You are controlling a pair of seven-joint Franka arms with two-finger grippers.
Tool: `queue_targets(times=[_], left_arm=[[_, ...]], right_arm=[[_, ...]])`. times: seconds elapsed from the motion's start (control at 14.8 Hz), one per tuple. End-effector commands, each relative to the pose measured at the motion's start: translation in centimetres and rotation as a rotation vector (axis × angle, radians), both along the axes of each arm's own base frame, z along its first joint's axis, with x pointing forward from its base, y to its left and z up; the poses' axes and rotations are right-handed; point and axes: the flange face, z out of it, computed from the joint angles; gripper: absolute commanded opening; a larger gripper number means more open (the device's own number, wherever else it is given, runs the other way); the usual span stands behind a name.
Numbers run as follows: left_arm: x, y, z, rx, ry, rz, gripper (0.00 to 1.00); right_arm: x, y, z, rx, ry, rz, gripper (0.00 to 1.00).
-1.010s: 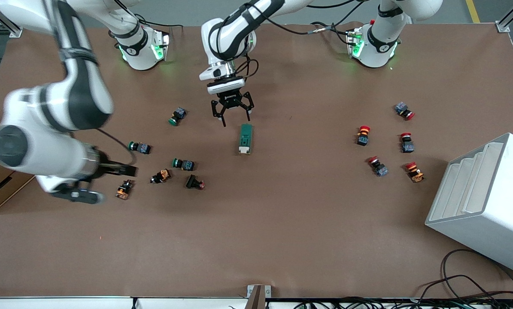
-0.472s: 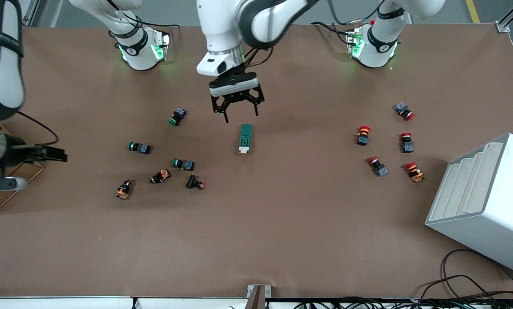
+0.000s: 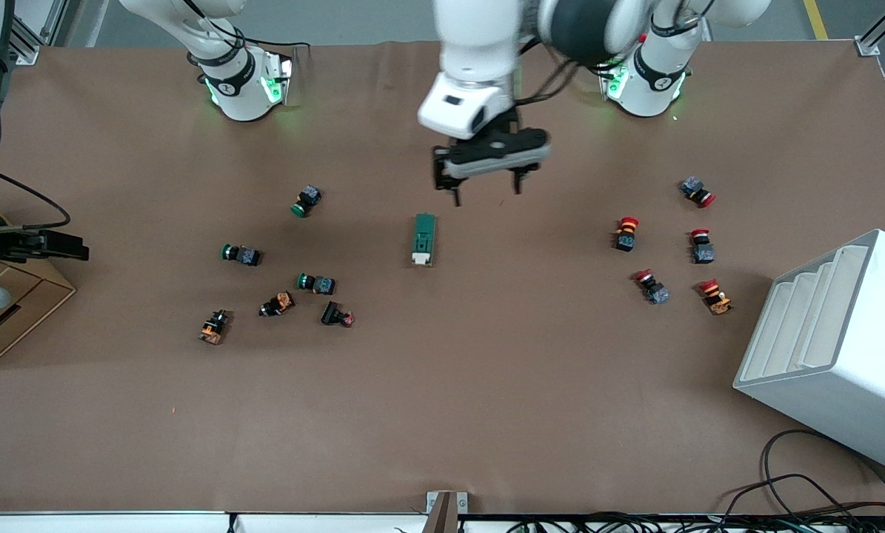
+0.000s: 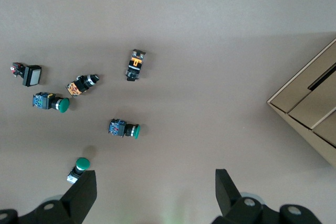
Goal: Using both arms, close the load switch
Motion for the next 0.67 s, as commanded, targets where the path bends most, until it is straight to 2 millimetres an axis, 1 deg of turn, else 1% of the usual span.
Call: queue_targets(times=[0.0,0.13,0.2,0.27,0.34,0.4,0.47,0.54,0.61], left_arm=[[2.7,5.2,2.6,0.029,0.088,-0.080,1.00],[4.5,9.6,4.1,0.043,0.116,-0.157,1.00],[5.6,11.6,4.2,0.042,0.127,-0.187,1.00],[6.3,13.5,4.8,0.034,0.131,-0.208,1.00],[6.8,15.0,5.3,0.028,0.133,-0.220,1.00],[7.5,16.6,5.4,0.029,0.134,-0.229,1.00],[7.9,18.0,6.1,0.033,0.128,-0.253,1.00],[7.8,18.7,6.7,0.038,0.121,-0.285,1.00],[7.8,19.4,6.9,0.047,0.135,-0.301,1.00]], right_arm=[[0.0,0.3,0.7,-0.002,-0.003,0.010,1.00],[-0.1,1.2,0.9,0.011,-0.004,0.022,1.00],[-0.2,1.4,1.2,0.011,-0.006,0.025,1.00],[-0.4,1.5,1.6,0.015,-0.012,0.026,1.00],[-1.1,1.8,3.1,0.031,-0.036,0.022,1.00],[-1.6,2.0,3.4,0.048,-0.035,-0.016,1.00],[-2.0,2.1,3.3,0.045,-0.020,-0.072,1.00],[-2.3,2.8,3.5,0.040,-0.014,-0.077,1.00],[-2.6,3.3,4.0,0.034,-0.019,-0.065,1.00]])
